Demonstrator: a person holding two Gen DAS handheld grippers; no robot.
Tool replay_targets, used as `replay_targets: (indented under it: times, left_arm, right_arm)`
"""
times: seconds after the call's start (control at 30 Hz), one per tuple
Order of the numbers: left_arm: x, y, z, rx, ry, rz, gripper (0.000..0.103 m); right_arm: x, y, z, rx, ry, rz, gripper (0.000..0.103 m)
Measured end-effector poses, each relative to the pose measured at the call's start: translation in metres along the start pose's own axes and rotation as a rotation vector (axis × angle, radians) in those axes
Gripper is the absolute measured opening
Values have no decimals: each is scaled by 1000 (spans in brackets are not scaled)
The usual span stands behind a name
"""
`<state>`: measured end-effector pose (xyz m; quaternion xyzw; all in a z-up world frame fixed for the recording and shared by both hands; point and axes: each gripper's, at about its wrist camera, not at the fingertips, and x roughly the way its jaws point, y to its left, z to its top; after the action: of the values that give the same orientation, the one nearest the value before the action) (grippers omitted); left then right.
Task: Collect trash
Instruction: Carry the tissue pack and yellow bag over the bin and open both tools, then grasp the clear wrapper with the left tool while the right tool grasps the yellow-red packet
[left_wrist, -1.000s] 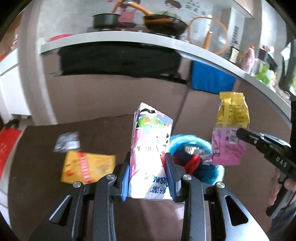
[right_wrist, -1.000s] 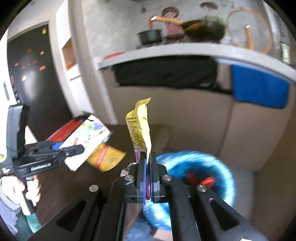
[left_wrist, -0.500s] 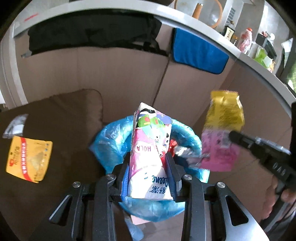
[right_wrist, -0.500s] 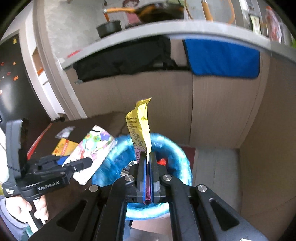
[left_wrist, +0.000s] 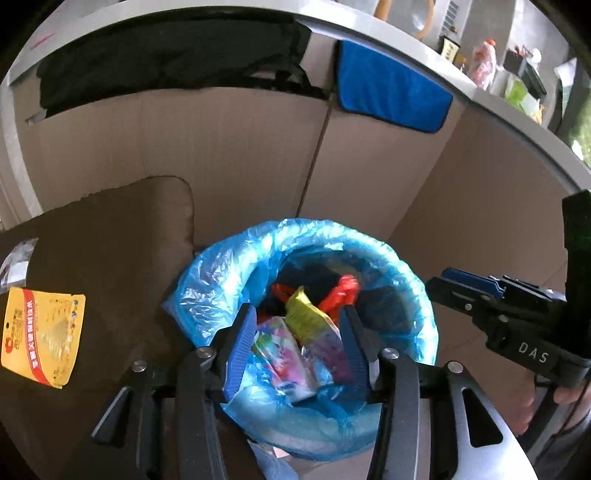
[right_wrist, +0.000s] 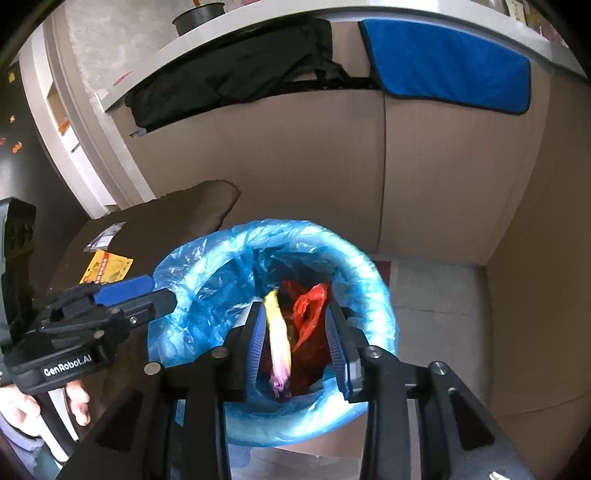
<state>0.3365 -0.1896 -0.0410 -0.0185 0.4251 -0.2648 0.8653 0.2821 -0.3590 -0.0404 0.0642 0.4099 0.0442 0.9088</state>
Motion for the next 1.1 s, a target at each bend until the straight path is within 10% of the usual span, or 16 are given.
replay_targets:
  times: [0.47,0.7,1.1]
  left_arm:
    - [-90,140,-19,-123,-88,236,48]
    - [-127,247,-46,-303,-121,297,48]
    - [-122,324,-76,-400,-103,296,49]
  right_arm:
    - [-5,110,19,-183,-58,144,32]
    - [57,206,23,-253,68,322,32]
    - [119,239,-11,-113,246,432,30]
